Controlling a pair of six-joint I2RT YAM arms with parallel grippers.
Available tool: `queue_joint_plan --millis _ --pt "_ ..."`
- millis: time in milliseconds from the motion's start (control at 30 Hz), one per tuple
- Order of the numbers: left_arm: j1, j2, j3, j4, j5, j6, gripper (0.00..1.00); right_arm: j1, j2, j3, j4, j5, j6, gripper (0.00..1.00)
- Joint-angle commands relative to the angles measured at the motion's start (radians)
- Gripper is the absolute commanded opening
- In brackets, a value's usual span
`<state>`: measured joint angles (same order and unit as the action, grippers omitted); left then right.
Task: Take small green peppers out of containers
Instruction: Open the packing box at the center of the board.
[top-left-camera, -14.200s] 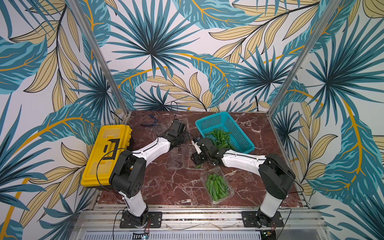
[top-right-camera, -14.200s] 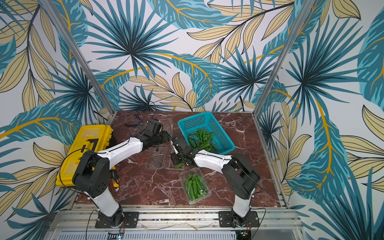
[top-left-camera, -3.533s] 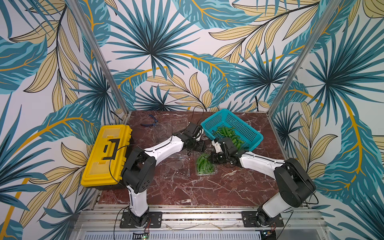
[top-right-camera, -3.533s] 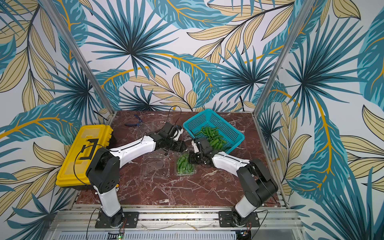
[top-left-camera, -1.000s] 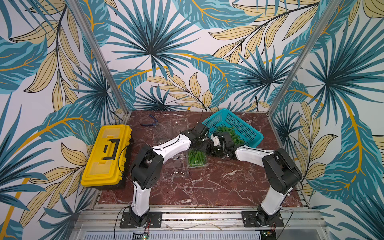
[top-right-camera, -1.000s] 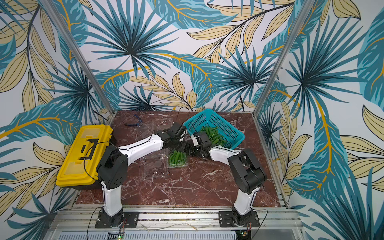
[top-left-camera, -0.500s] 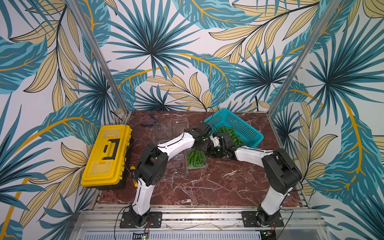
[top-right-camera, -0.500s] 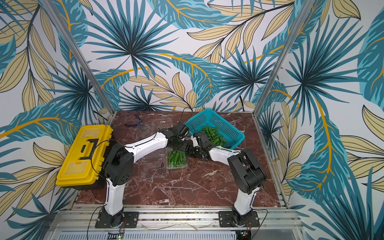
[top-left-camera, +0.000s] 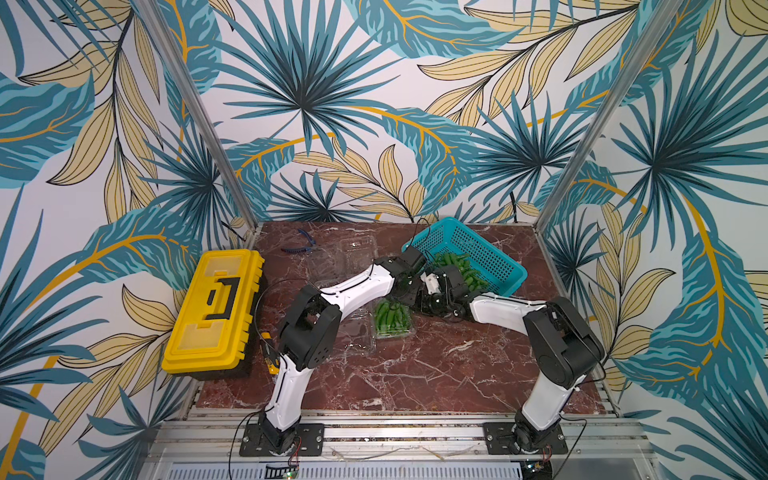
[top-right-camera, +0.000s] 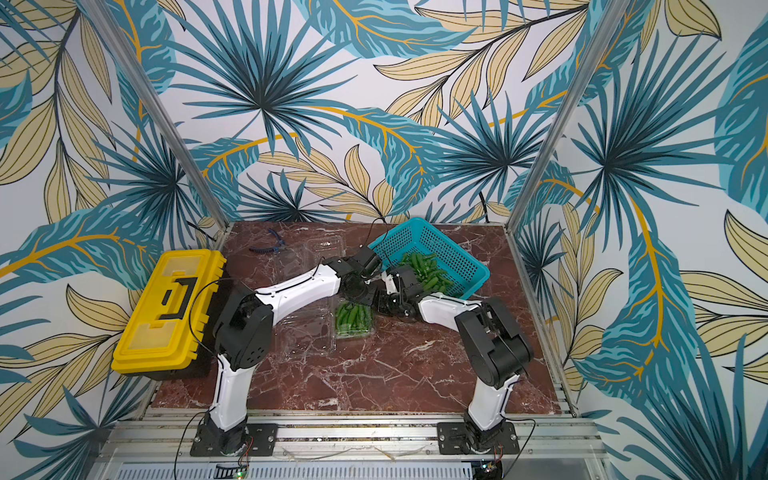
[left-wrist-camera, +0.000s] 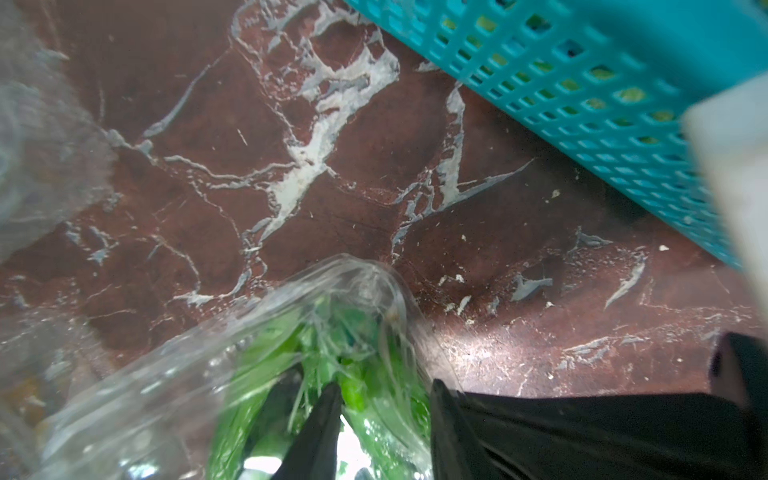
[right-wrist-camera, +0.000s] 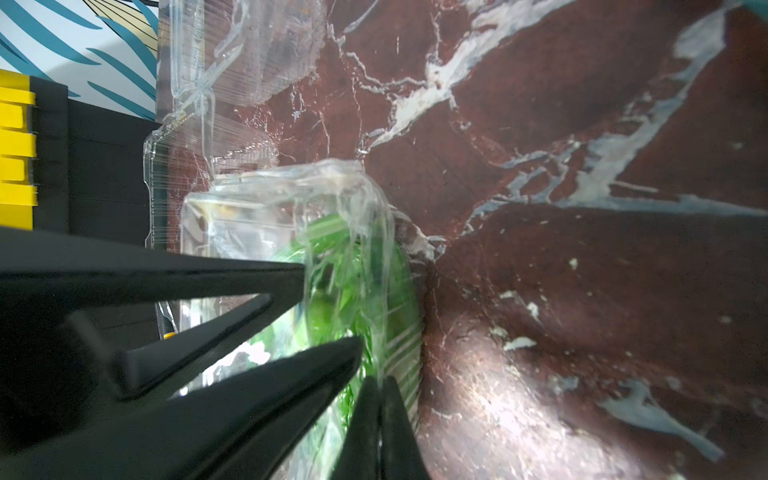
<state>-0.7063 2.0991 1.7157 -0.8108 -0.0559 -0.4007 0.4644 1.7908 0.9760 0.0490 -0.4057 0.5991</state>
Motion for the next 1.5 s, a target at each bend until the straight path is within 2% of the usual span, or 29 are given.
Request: queue_joint_plan --millis 0,400,467,700,1167,1367,1467 --pt "-0.002 0.045 0.031 -0.072 0.025 -0.002 0.38 -0.003 0.008 -0.030 -0.018 0.008 0.016 0.05" --pt "-0.004 0.064 0.039 -0.075 0.020 -0.003 0.40 -0.004 0.008 -0.034 -0.002 -0.002 0.017 0.05" --pt "-0.004 0.079 0.048 -0.077 0.010 0.000 0.34 -0.003 0.008 -0.036 0.002 -0.006 0.018 0.05" --pt "-0.005 0.104 0.087 -0.087 0.023 0.000 0.00 -0.003 0.005 -0.039 0.003 -0.001 0.016 0.05" --pt "-0.005 -0.022 0.079 -0.071 0.018 0.022 0.00 -0.003 -0.002 -0.037 -0.027 0.059 0.017 0.05" --pt "-0.002 -0.141 -0.013 0.044 0.066 0.021 0.00 -0.004 -0.001 -0.030 -0.062 0.109 0.021 0.05" --pt "0.013 -0.209 -0.085 0.131 0.128 0.010 0.00 -0.003 -0.002 -0.029 -0.072 0.129 0.024 0.05"
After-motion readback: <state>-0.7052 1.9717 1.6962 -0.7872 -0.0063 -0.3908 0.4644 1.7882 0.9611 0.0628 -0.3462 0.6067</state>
